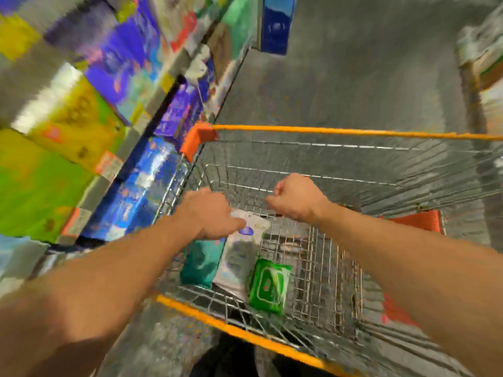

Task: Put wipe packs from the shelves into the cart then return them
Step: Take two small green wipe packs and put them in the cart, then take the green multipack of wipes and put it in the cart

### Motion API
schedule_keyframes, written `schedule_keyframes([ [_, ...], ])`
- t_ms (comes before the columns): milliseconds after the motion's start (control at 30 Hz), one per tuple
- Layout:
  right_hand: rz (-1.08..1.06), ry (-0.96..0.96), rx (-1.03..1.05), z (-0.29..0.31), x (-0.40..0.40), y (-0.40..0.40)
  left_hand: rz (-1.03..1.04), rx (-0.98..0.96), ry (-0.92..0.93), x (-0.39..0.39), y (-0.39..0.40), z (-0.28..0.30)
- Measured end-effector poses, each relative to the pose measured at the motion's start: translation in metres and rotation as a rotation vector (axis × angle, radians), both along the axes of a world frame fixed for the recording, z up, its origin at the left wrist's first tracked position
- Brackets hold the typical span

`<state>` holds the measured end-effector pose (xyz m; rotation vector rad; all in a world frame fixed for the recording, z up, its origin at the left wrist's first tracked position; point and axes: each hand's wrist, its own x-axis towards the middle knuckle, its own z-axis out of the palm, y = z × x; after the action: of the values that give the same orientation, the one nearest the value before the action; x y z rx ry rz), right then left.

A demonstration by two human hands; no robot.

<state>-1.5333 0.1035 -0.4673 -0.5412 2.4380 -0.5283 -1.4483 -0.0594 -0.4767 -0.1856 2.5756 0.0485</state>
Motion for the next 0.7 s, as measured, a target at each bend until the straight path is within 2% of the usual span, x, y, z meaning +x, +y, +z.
schedule_keyframes([
  [133,0.185,0.127,-0.060,0.074,0.006,-0.025,0.184,-0.072,0.183,0.023,-0.010,0.063],
  [233,0.277,0.205,-0.134,0.128,0.023,-0.037,0.379,-0.042,0.296,0.049,-0.014,0.108],
  [400,0.390,0.216,-0.314,0.196,0.059,-0.063,0.626,-0.016,0.471,0.108,-0.027,0.191],
  [533,0.485,0.208,-0.485,0.260,0.103,-0.087,0.665,-0.154,0.523,0.173,-0.031,0.266],
  [700,0.648,0.210,-0.603,0.333,0.171,-0.117,0.779,-0.343,0.524,0.268,-0.041,0.347],
])
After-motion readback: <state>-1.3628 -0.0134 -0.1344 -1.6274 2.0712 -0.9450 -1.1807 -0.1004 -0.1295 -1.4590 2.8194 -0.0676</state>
